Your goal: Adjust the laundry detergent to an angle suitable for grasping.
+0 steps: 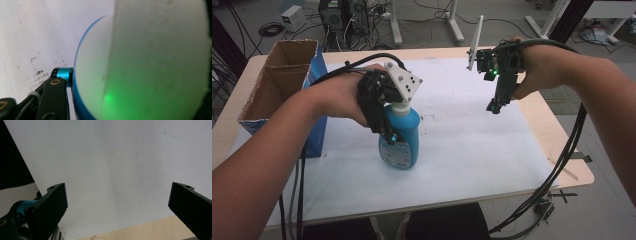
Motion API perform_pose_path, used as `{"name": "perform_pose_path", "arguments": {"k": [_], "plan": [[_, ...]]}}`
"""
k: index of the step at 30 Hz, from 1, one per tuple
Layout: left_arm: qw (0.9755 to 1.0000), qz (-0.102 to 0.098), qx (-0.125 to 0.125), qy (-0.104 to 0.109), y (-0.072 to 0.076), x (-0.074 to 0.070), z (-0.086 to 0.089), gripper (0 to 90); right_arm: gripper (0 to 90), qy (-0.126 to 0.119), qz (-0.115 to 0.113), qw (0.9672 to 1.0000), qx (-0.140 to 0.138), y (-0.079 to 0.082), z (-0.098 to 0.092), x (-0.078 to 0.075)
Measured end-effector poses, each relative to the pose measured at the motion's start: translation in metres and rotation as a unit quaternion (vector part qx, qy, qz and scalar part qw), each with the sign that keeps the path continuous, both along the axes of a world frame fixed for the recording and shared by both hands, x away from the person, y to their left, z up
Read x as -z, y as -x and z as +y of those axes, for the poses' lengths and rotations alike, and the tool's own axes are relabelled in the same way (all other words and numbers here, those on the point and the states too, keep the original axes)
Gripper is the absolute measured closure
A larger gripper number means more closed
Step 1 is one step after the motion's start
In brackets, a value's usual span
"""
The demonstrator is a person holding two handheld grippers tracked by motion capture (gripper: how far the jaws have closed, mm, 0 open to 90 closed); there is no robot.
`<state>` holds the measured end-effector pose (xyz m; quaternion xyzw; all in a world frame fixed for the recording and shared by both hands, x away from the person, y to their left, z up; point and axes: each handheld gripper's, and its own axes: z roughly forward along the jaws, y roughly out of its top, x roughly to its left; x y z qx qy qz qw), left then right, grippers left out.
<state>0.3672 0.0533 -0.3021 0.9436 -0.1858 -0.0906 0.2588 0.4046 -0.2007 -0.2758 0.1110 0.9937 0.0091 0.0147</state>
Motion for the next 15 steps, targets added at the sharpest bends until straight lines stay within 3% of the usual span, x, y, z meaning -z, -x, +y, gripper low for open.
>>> {"name": "perform_pose_path", "arguments": {"k": [15], "plan": [[1.0000,-0.003,0.005,0.001,-0.001,0.019,0.005,41.8,1.5,0.001,0.002,1.0000,-0.002,-0.001,0.000,0.004]]}}
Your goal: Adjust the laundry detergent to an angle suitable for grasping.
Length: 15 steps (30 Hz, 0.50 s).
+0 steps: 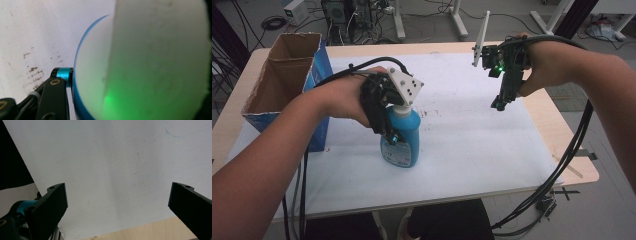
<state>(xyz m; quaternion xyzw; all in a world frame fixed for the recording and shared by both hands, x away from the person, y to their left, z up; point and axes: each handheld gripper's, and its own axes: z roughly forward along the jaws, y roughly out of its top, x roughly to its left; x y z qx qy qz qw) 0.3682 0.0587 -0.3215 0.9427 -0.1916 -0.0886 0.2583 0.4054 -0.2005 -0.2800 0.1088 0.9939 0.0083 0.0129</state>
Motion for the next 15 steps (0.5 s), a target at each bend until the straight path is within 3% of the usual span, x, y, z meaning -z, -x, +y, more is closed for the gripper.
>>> {"name": "perform_pose_path", "arguments": {"k": [6,15], "plan": [[0.9999,0.001,0.001,0.012,0.0014,0.0017,0.0037,41.7,1.5,-0.001,0.000,1.0000,0.000,0.0010,-0.0001,0.0012],[1.0000,-0.002,-0.003,0.008,0.0043,0.0012,0.0038,40.8,1.5,-0.001,0.000,1.0000,-0.001,0.0012,0.0012,0.0008]]}}
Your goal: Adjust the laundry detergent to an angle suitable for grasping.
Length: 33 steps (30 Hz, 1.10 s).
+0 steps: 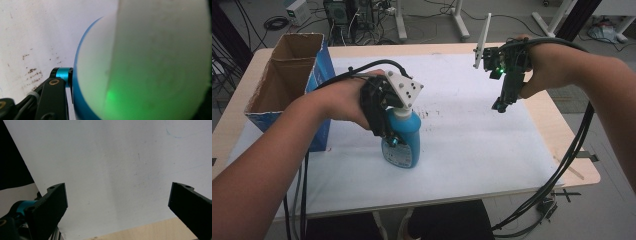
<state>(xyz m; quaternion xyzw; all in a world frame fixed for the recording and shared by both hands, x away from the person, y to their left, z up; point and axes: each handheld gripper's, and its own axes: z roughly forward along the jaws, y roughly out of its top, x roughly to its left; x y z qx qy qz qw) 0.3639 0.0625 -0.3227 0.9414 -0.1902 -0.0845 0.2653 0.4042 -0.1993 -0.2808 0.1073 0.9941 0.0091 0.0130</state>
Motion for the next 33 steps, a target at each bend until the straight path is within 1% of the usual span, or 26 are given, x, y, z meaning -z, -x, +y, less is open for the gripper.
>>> {"name": "perform_pose_path", "arguments": {"k": [2,3,4,6,7,9,11,13,19,21,24,25,26,28,29,31,33], "plan": [[1.0000,0.004,-0.002,-0.001,0.000,0.000,0.000,39.9,1.5,0.000,0.000,1.0000,0.000,0.000,0.000,0.000],[1.0000,0.001,-0.001,-0.001,0.001,-0.001,0.000,39.7,1.5,0.000,0.001,1.0000,0.002,0.001,0.000,-0.001],[1.0000,0.005,-0.006,0.000,0.001,-0.001,0.000,38.3,1.6,-0.002,0.000,1.0000,0.000,0.000,0.000,-0.001],[1.0000,0.001,-0.007,0.003,0.001,-0.002,0.001,35.6,1.5,0.000,0.000,1.0000,0.001,0.000,-0.001,-0.001],[0.9999,0.005,-0.009,0.003,0.001,-0.002,0.001,35.5,1.6,0.001,0.000,1.0000,0.003,0.001,-0.001,-0.001],[0.9999,0.007,-0.011,0.002,0.002,-0.003,0.002,34.8,1.5,0.001,0.000,1.0000,0.004,0.001,-0.001,-0.001],[0.9999,0.004,-0.010,0.000,0.002,-0.003,0.002,33.9,1.5,0.000,0.000,1.0000,0.004,0.001,-0.001,-0.001],[0.9999,0.008,-0.012,0.001,0.002,-0.004,0.002,33.8,1.5,0.000,-0.001,1.0000,0.004,0.001,0.000,-0.002],[0.9998,0.009,-0.019,0.001,0.003,-0.006,0.004,31.9,1.5,-0.001,0.000,1.0000,0.002,0.001,0.002,-0.002],[0.9998,0.004,-0.021,-0.004,0.004,-0.007,0.005,30.6,1.5,-0.001,0.000,1.0000,0.003,0.000,0.003,-0.002],[0.9997,0.001,-0.024,-0.005,0.005,-0.008,0.006,30.0,1.5,-0.003,-0.001,1.0000,-0.004,-0.001,0.003,-0.001],[0.9995,-0.003,-0.029,-0.007,0.005,-0.009,0.007,28.5,1.5,-0.001,0.000,1.0000,-0.001,-0.001,0.004,-0.002],[0.9994,-0.005,-0.032,-0.009,0.005,-0.010,0.007,27.1,1.6,-0.004,-0.001,1.0000,-0.005,-0.001,0.004,-0.001],[0.9992,-0.010,-0.037,-0.014,0.005,-0.011,0.008,25.9,1.5,-0.001,0.000,1.0000,-0.004,-0.001,0.005,-0.002],[0.9992,-0.010,-0.037,-0.014,0.005,-0.011,0.008,24.3,1.5,-0.003,-0.001,1.0000,-0.007,-0.002,0.005,-0.002],[0.9987,-0.013,-0.047,-0.017,0.006,-0.013,0.010,23.1,1.5,-0.002,0.000,1.0000,-0.002,-0.001,0.006,-0.003],[0.9983,-0.016,-0.051,-0.023,0.006,-0.015,0.012,21.8,1.5,-0.004,-0.002,1.0000,-0.007,-0.002,0.007,-0.002]]}}
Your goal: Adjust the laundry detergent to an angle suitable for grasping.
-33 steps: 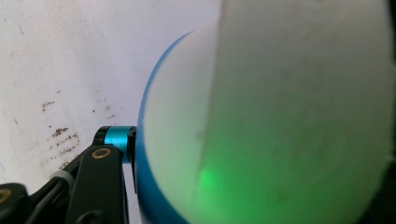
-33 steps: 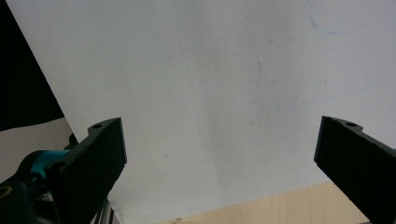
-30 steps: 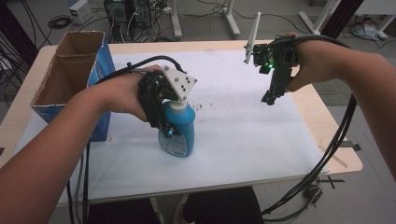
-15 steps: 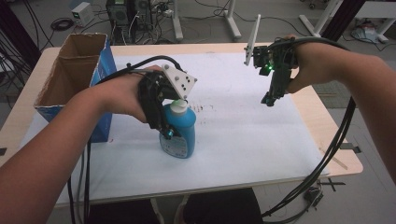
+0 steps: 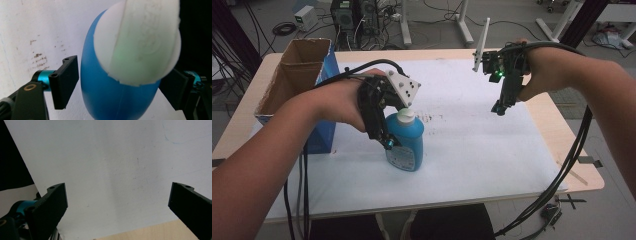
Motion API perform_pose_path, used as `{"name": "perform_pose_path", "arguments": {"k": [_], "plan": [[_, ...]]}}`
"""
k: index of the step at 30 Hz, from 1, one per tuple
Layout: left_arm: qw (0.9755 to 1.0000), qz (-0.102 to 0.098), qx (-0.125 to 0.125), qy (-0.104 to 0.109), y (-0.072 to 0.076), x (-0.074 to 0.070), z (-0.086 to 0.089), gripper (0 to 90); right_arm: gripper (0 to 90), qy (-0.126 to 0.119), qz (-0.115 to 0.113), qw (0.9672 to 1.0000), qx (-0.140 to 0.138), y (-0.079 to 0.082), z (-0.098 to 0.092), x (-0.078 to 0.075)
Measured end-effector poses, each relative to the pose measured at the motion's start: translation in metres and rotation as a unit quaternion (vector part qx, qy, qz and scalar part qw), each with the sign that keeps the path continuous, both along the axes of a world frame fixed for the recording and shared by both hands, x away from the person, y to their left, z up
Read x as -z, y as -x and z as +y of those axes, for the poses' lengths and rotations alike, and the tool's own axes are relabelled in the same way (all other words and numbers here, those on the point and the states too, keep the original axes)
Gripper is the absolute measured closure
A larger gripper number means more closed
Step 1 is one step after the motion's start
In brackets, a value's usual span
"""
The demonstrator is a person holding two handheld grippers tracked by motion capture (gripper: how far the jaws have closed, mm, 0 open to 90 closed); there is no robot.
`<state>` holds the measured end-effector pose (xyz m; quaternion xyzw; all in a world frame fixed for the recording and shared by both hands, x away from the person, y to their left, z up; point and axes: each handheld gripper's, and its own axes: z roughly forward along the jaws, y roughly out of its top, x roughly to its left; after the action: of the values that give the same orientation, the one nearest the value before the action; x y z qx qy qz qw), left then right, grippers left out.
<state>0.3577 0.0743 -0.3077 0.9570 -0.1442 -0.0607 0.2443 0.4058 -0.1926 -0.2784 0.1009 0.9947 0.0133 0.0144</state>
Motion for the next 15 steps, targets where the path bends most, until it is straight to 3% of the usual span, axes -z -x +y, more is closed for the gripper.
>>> {"name": "perform_pose_path", "arguments": {"k": [7,15], "plan": [[0.9996,-0.012,-0.017,-0.020,0.001,-0.009,0.005,18.7,1.5,-0.001,0.000,1.0000,-0.003,0.000,0.002,-0.002],[0.9971,-0.020,-0.039,-0.062,-0.001,-0.019,0.014,16.2,1.5,-0.001,-0.001,1.0000,-0.003,0.000,0.003,-0.002]]}}
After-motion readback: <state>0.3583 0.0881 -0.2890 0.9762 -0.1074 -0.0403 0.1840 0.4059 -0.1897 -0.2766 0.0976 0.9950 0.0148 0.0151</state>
